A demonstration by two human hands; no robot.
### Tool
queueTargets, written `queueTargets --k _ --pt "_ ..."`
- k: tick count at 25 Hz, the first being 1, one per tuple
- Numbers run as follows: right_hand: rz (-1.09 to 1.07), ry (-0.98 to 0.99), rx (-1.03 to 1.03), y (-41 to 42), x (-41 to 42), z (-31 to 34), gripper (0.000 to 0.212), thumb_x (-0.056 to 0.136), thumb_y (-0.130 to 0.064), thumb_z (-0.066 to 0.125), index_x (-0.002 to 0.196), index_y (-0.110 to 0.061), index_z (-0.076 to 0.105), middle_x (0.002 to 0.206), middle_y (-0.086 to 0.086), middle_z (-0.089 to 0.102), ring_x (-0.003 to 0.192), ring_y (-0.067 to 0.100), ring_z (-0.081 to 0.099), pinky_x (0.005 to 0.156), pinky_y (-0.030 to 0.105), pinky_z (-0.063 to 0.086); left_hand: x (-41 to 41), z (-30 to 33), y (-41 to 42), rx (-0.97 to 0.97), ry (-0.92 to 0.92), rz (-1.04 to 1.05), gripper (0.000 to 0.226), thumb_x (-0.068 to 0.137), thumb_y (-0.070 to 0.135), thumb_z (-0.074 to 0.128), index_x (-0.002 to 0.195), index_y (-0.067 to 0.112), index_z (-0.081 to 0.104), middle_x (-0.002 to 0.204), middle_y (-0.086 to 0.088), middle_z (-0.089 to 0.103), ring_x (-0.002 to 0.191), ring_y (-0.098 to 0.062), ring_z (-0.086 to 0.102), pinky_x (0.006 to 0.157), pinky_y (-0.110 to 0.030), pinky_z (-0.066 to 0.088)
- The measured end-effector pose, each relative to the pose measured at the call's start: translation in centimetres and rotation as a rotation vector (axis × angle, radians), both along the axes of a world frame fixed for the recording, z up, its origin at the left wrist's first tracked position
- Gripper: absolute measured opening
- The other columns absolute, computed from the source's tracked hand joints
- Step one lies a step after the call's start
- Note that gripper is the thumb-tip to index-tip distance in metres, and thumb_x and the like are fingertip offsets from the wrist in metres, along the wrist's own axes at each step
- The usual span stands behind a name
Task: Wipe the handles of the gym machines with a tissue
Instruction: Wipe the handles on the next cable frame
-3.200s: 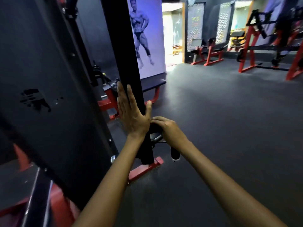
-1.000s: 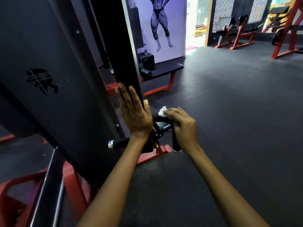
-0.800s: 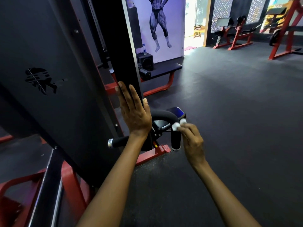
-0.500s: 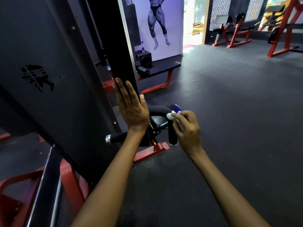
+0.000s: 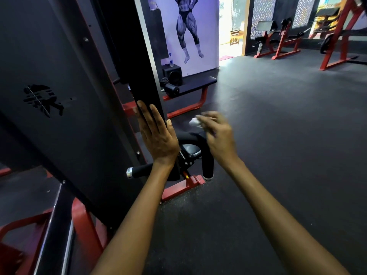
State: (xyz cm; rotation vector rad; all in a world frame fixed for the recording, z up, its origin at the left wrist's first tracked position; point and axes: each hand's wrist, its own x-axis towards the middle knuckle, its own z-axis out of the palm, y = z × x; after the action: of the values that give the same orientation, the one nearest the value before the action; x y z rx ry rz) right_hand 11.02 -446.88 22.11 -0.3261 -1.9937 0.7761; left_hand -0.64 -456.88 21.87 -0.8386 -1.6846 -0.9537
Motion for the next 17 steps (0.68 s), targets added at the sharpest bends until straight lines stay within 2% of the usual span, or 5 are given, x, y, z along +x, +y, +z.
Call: queueTargets --k 2,5,9,13,17 --pt "0.16 -0.135 0.127 -0.8 -1.0 0.5 0.048 0.076 0.014 0.043 0.116 -0.002 0.064 0.125 0.012 0.059 0.116 0.016 0.054 0.105 0.024 0.038 -0.1 -0.1 0.0 -0.001 0.006 -0.006 0.083 0.098 0.018 0.043 0.149 0.022 -0.022 0.156 0.006 -0.031 0.146 -0.016 -0.019 0.121 -0.031 0.001" --pt "0.154 -0.068 0.204 -0.7 0.4 -2.0 0.052 0.075 0.015 0.043 0.119 -0.003 0.063 0.124 0.009 0.061 0.119 0.012 0.053 0.106 0.022 0.037 -0.1 -0.1 -0.2 -0.005 0.02 -0.012 0.079 0.099 0.02 0.04 0.15 0.022 -0.022 0.156 0.005 -0.03 0.146 -0.017 -0.018 0.121 -0.032 0.002" --pt "-0.006 0.106 0.165 -0.5 1.8 -3.8 0.024 0.08 0.01 0.058 0.1 0.002 0.07 0.102 0.012 0.068 0.098 0.018 0.064 0.094 0.021 0.048 0.0 -0.2 -0.3 -0.003 0.02 -0.011 0.085 0.097 0.016 0.045 0.15 0.021 -0.021 0.156 0.004 -0.03 0.146 -0.018 -0.018 0.121 -0.032 0.001" --pt "-0.115 -0.051 0.103 0.5 4.3 -6.7 0.026 0.069 0.022 0.06 0.08 0.0 0.067 0.078 0.004 0.06 0.07 0.019 0.062 0.069 0.004 0.042 -0.1 -0.1 -0.2 -0.009 0.005 -0.024 0.085 0.098 0.015 0.046 0.15 0.021 -0.022 0.156 0.004 -0.031 0.146 -0.018 -0.019 0.122 -0.037 0.003" --pt "-0.134 0.037 -0.054 1.1 2.5 -2.5 0.029 0.08 0.006 0.057 0.101 -0.008 0.071 0.081 -0.001 0.051 0.077 0.008 0.049 0.069 0.012 0.041 -0.4 -0.1 0.0 -0.009 -0.001 -0.033 0.083 0.098 0.016 0.043 0.149 0.021 -0.022 0.156 0.004 -0.031 0.146 -0.018 -0.02 0.122 -0.037 0.003"
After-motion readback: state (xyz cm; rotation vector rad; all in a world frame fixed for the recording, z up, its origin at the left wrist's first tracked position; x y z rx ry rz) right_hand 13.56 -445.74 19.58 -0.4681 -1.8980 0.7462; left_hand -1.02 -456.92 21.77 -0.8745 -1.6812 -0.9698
